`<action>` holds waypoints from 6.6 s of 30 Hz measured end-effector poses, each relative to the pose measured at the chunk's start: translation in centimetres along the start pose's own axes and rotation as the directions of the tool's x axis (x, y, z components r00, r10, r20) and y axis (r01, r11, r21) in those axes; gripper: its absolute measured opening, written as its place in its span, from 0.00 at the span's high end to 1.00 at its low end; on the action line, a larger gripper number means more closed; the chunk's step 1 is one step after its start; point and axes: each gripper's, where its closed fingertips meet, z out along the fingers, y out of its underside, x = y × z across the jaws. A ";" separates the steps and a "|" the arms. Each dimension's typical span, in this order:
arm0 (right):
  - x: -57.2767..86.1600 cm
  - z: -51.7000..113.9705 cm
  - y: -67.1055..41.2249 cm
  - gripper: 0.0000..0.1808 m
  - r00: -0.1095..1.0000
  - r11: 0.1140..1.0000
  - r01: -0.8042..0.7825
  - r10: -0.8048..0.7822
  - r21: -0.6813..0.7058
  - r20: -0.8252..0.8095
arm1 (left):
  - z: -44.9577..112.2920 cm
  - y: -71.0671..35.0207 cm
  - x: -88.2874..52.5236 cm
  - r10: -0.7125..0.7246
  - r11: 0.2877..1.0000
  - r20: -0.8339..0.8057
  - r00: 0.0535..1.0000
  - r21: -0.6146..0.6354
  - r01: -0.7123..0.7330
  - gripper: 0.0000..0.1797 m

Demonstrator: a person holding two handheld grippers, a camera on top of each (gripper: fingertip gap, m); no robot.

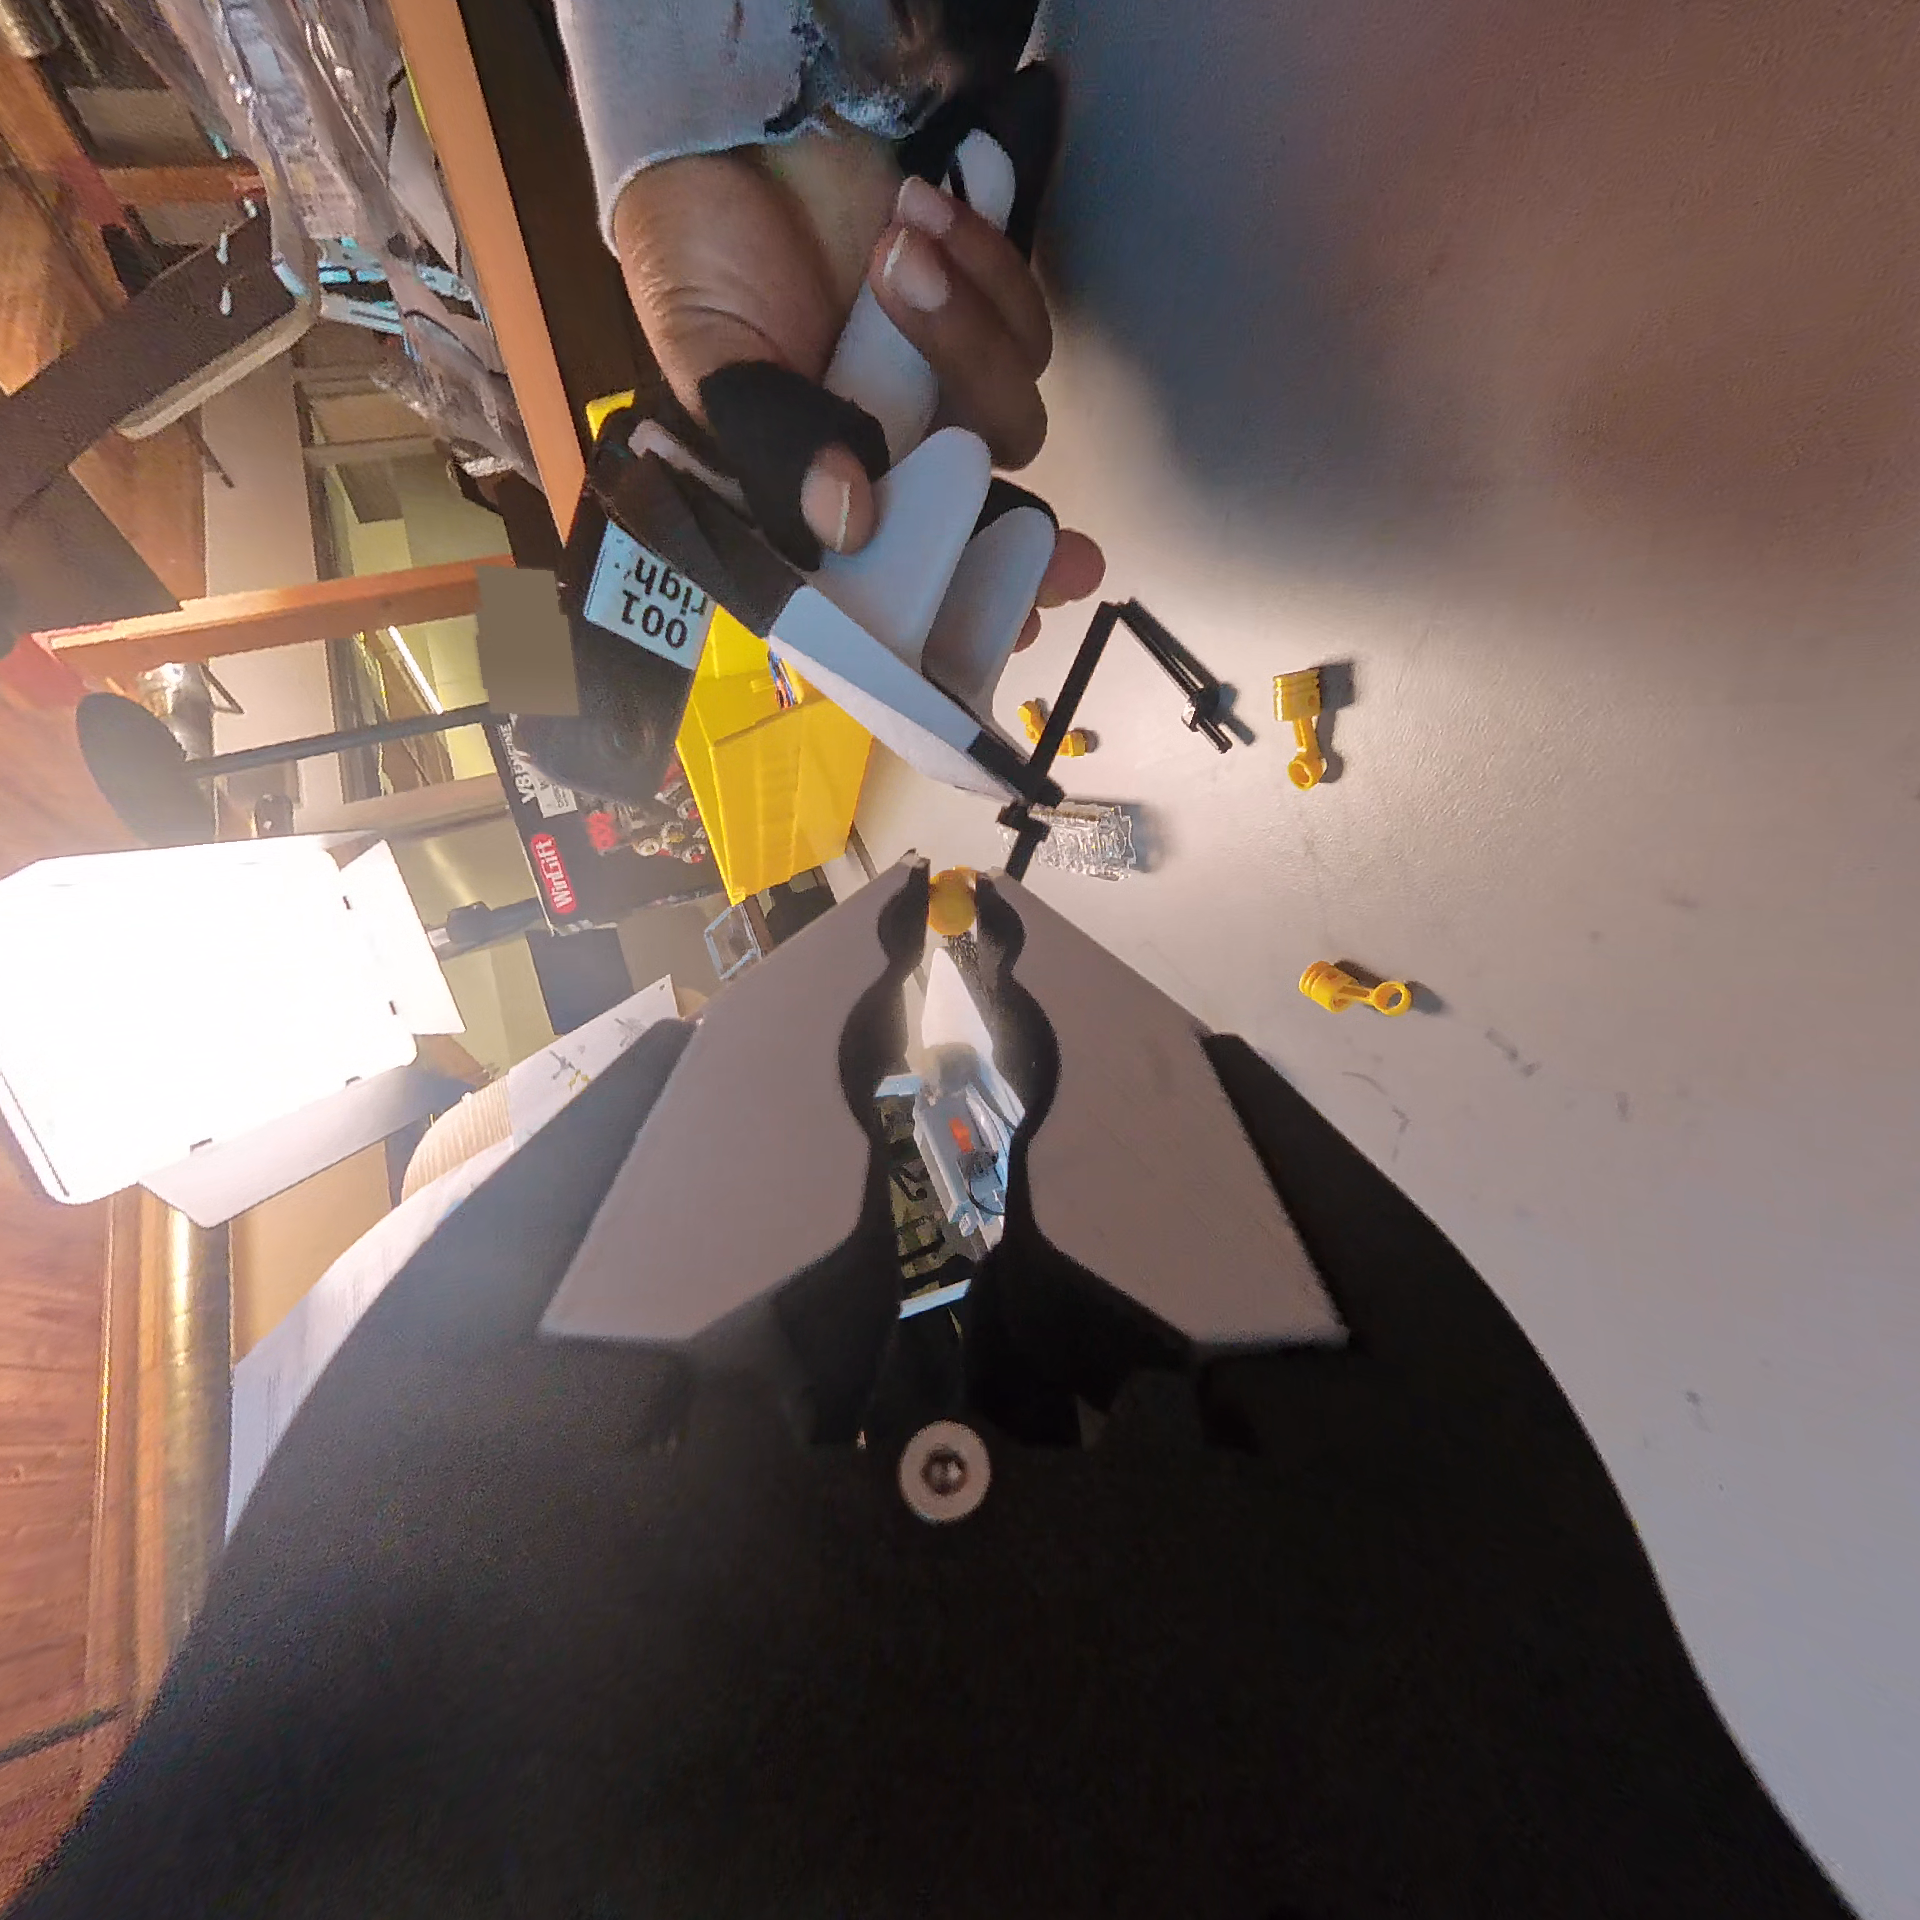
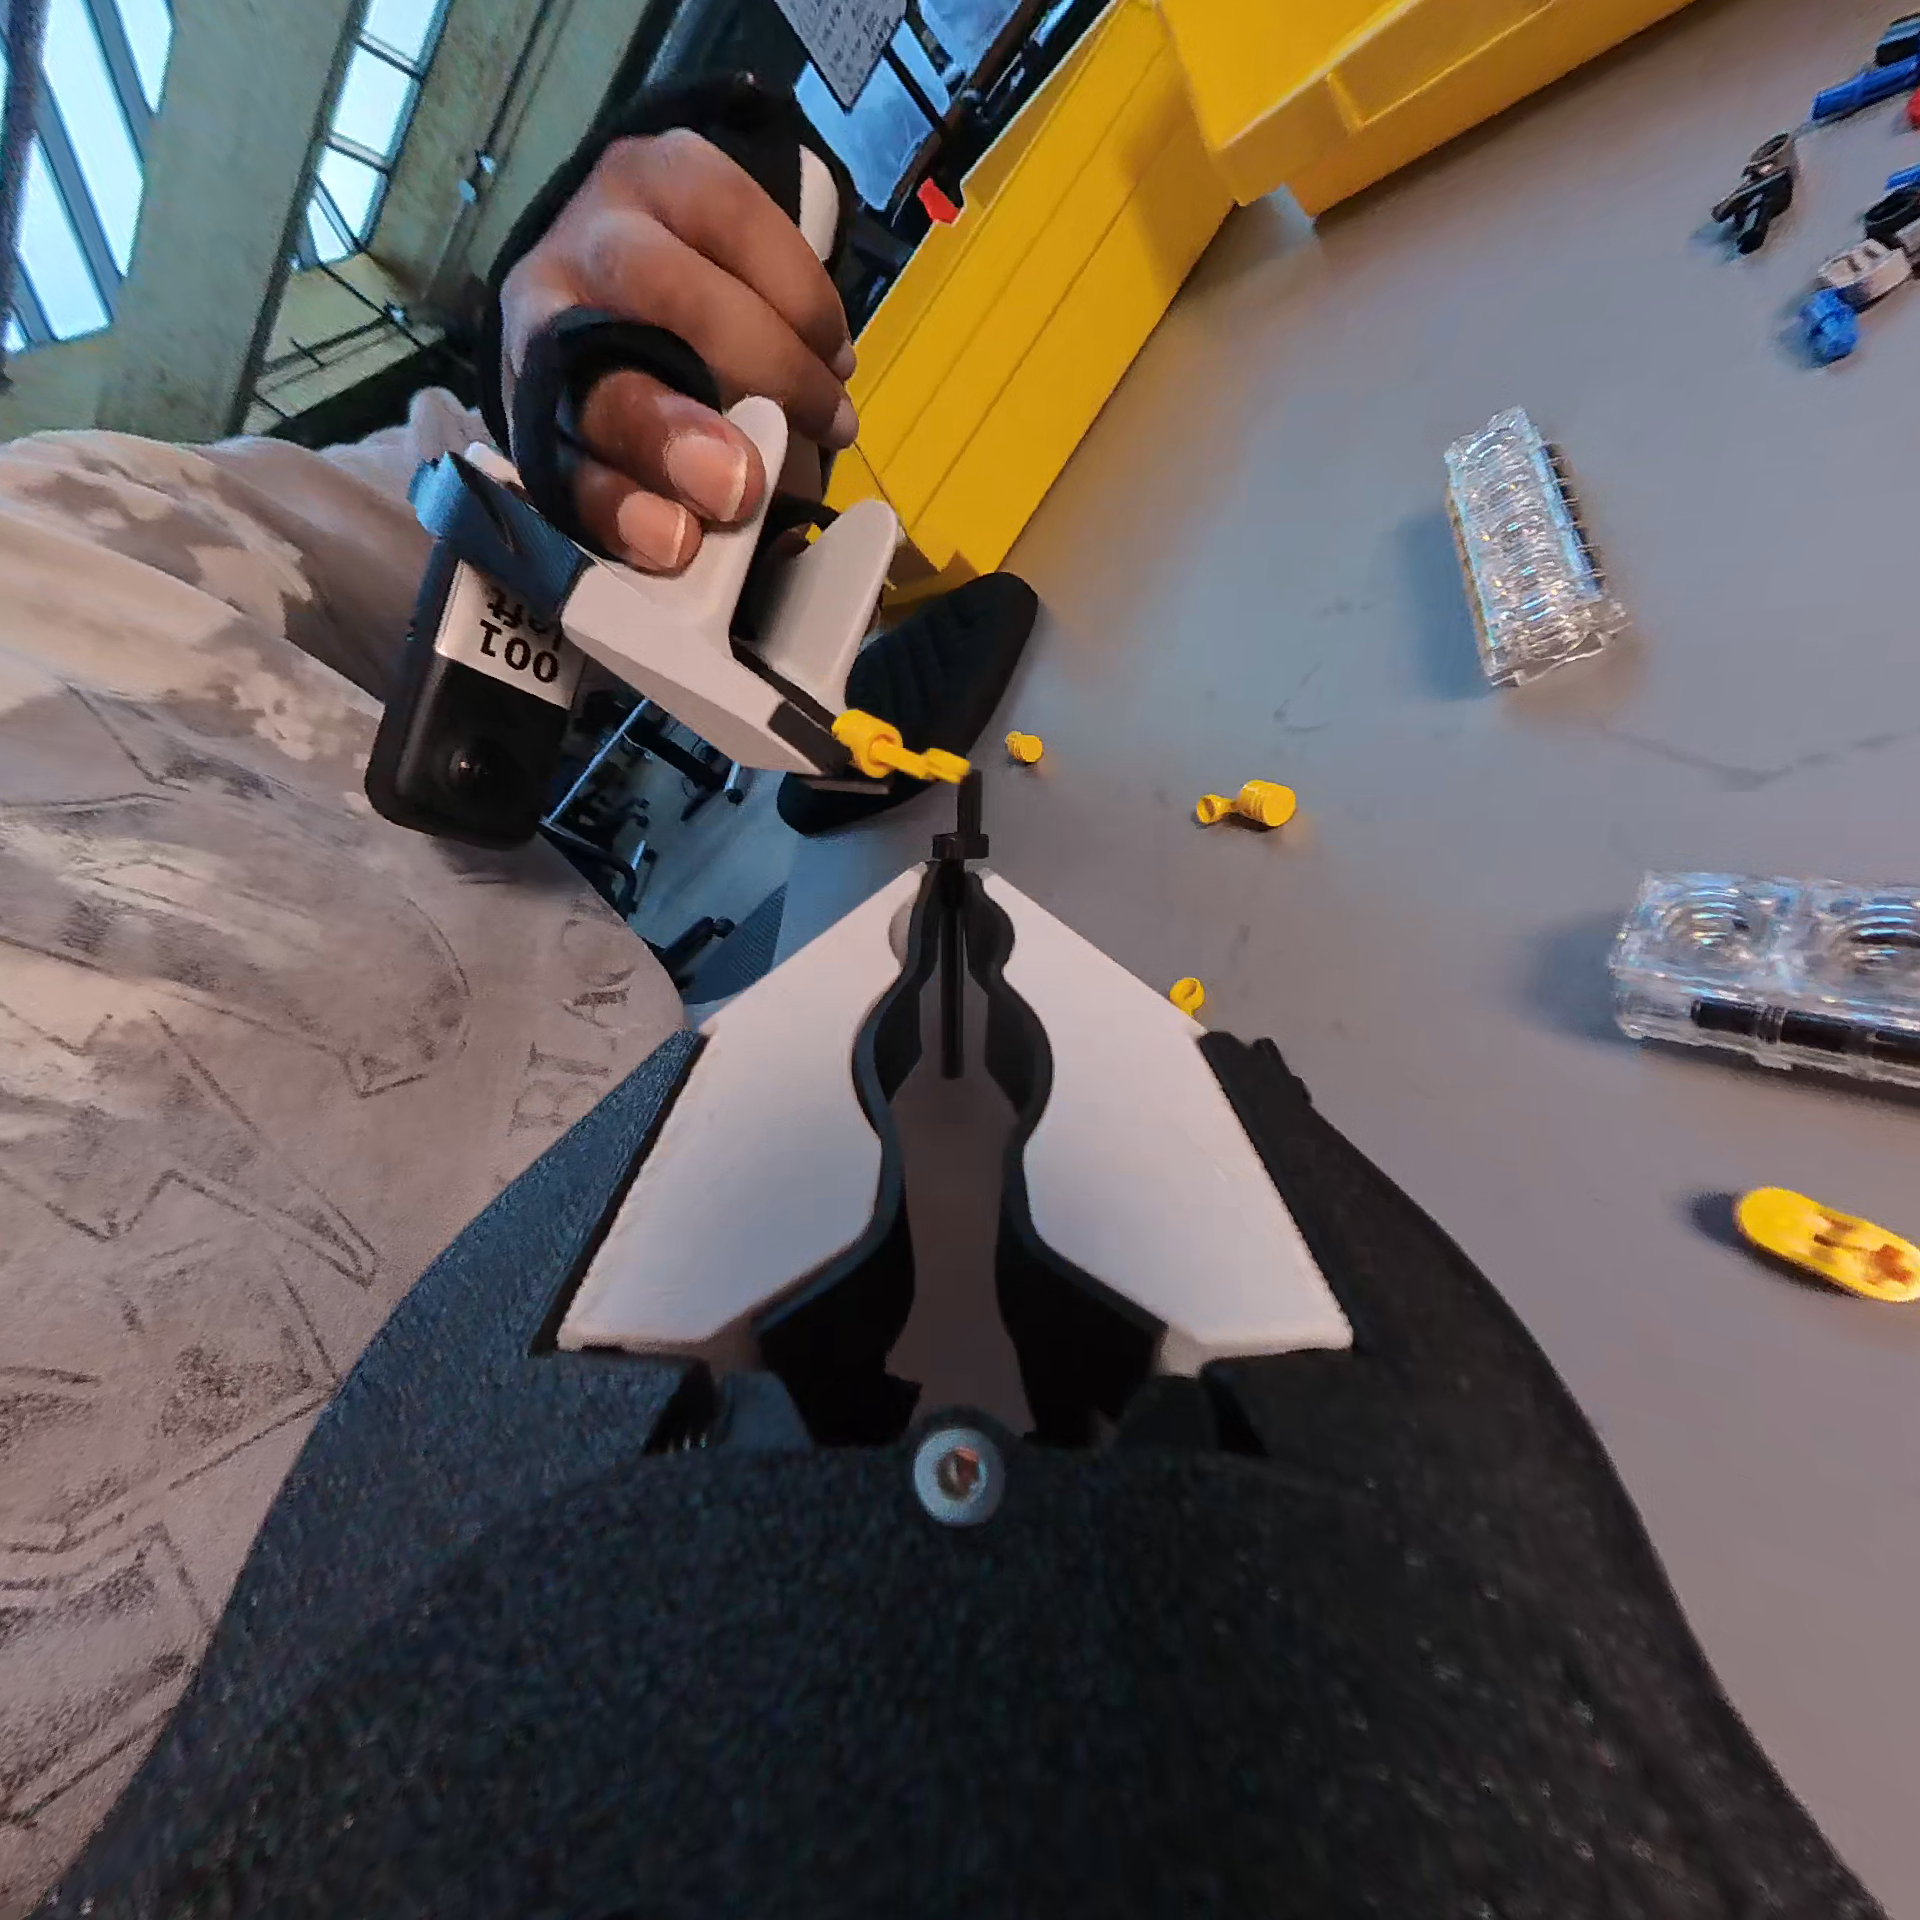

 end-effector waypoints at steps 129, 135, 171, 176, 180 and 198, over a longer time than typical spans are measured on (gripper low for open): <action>2.1 -10.4 -8.6 0.98 0.956 0.847 0.270 -0.182 0.458 -0.229 | 13.2 12.3 -13.1 -0.929 -0.145 -0.367 -0.047 0.246 0.958 0.90; -1.0 -10.0 -8.9 0.99 0.984 0.858 0.021 -0.109 0.513 0.143 | 7.9 6.3 -10.3 -0.704 -0.414 -0.673 -0.228 0.128 0.901 0.83; -5.2 -6.1 -11.0 0.99 0.963 0.962 0.209 -0.233 0.174 0.132 | -0.1 3.5 -11.1 -0.830 -0.322 -0.543 -0.124 0.285 0.903 0.96; -4.9 -6.0 -11.0 0.99 0.964 0.963 0.199 -0.226 0.181 0.138 | 0.1 3.9 -11.3 -0.833 -0.350 -0.531 -0.152 0.294 0.889 0.96; -4.6 -6.1 -11.2 0.99 0.966 0.963 0.193 -0.220 0.190 0.138 | 0.4 4.2 -11.2 -0.828 -0.391 -0.526 -0.194 0.292 0.873 0.96; -5.0 -5.1 -9.8 0.98 0.971 0.962 0.121 -0.063 -0.245 0.233 | 0.9 2.1 -9.1 -0.753 -0.479 -0.612 -0.241 0.258 0.839 0.96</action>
